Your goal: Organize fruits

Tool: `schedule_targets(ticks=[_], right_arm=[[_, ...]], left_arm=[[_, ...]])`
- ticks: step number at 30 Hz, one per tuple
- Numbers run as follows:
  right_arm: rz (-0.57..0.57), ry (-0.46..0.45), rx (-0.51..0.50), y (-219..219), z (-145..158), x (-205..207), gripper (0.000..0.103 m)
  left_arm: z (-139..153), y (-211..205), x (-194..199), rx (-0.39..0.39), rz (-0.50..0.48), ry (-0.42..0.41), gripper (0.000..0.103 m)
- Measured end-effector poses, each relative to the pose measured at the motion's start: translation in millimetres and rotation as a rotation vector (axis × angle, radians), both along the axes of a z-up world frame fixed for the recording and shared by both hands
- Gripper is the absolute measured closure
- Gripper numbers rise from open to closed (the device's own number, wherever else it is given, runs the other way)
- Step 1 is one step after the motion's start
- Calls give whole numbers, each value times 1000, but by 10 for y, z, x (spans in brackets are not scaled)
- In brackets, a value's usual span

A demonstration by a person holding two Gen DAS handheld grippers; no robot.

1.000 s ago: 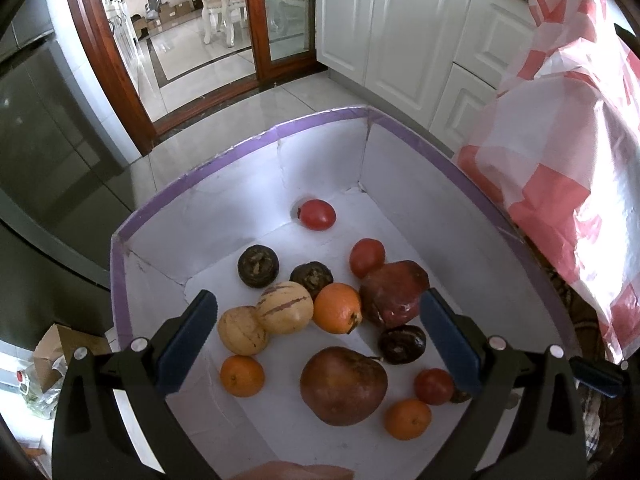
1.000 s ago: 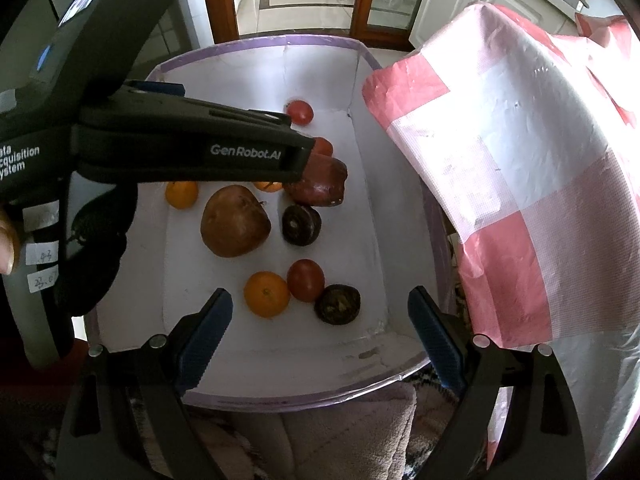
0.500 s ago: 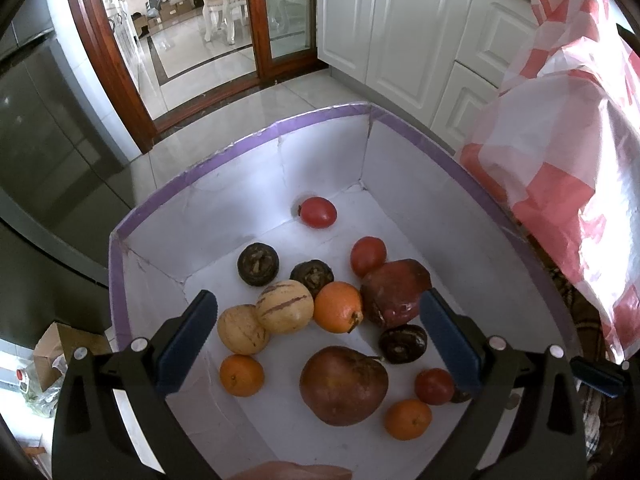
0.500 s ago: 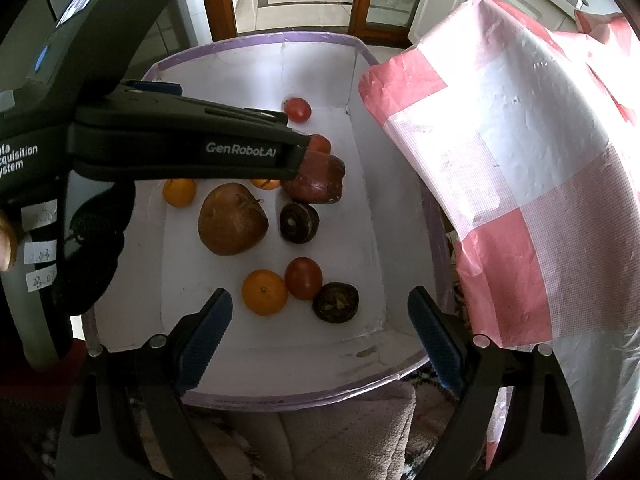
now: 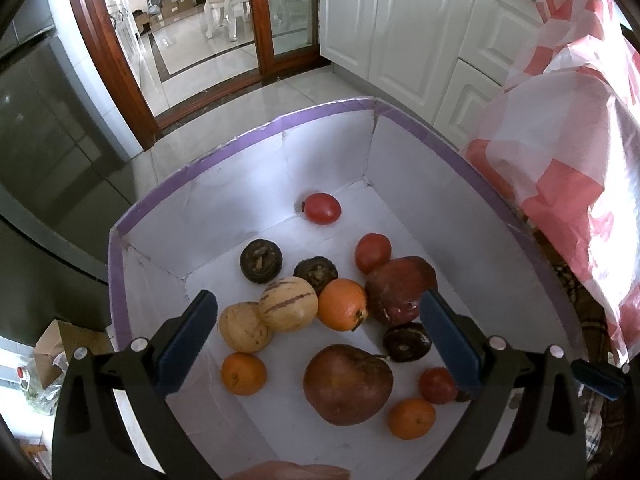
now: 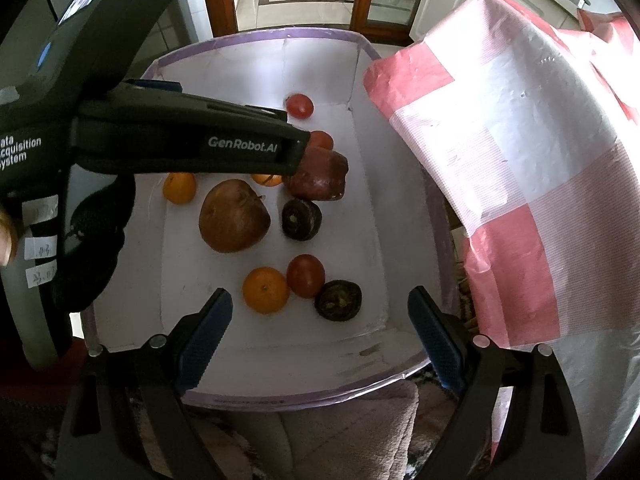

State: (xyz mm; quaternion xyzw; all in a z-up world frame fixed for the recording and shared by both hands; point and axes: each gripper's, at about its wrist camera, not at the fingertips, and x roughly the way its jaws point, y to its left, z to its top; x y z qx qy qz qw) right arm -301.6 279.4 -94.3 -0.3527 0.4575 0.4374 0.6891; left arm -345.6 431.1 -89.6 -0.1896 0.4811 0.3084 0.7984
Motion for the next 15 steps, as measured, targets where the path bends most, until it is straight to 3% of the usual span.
schedule_targets(ticks=[15], right_arm=[[6,-3,7,-34,11,-27,17]], left_arm=[[-20,60,13,0,24,22,2]])
